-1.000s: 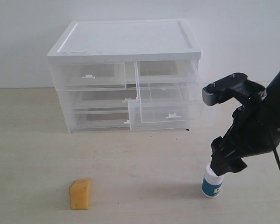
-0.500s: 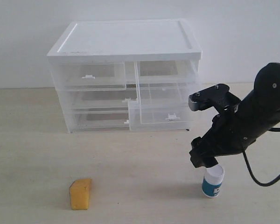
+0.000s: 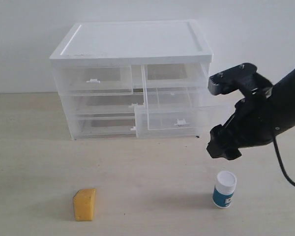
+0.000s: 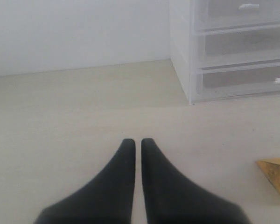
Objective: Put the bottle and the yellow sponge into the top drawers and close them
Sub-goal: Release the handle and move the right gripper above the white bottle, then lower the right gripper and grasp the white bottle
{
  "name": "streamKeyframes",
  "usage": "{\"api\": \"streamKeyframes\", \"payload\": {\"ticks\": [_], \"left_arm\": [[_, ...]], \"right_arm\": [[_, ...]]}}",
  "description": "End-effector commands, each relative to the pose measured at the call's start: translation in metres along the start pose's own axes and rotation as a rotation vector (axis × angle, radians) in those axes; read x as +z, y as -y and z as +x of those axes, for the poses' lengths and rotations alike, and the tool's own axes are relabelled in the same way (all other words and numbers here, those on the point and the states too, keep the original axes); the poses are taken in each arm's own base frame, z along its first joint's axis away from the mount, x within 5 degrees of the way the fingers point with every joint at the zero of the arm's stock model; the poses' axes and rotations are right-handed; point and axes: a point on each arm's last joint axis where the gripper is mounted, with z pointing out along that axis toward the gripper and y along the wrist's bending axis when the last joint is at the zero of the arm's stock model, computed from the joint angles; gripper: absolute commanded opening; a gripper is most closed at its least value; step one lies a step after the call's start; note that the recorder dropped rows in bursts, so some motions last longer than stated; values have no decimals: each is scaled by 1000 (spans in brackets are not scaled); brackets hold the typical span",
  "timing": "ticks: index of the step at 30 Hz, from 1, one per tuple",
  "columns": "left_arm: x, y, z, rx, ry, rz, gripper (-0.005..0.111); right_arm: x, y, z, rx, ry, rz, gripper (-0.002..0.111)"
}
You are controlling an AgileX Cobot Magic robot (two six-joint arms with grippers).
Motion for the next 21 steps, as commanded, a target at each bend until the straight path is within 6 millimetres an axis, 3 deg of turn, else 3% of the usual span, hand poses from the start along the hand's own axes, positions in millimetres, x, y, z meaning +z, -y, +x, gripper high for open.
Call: {"api": "streamKeyframes", "payload": {"ticks": [1,5,13,19,21], "left_arm": [[0,0,1,4,4,-4,4],[0,0,1,4,4,-4,4],[0,0,1,4,4,-4,4],[0,0,1,4,4,-4,4],[0,0,1,4,4,-4,4]], "right_arm": [[-34,-5,6,-2,-14,-20,72],[-42,-9,19,48,-37,-29,72],[-13,-12,85,221,297,110,72],[-2,-38,110,87,471,137,72],[-3,-38,113,119,567,165,72]]}}
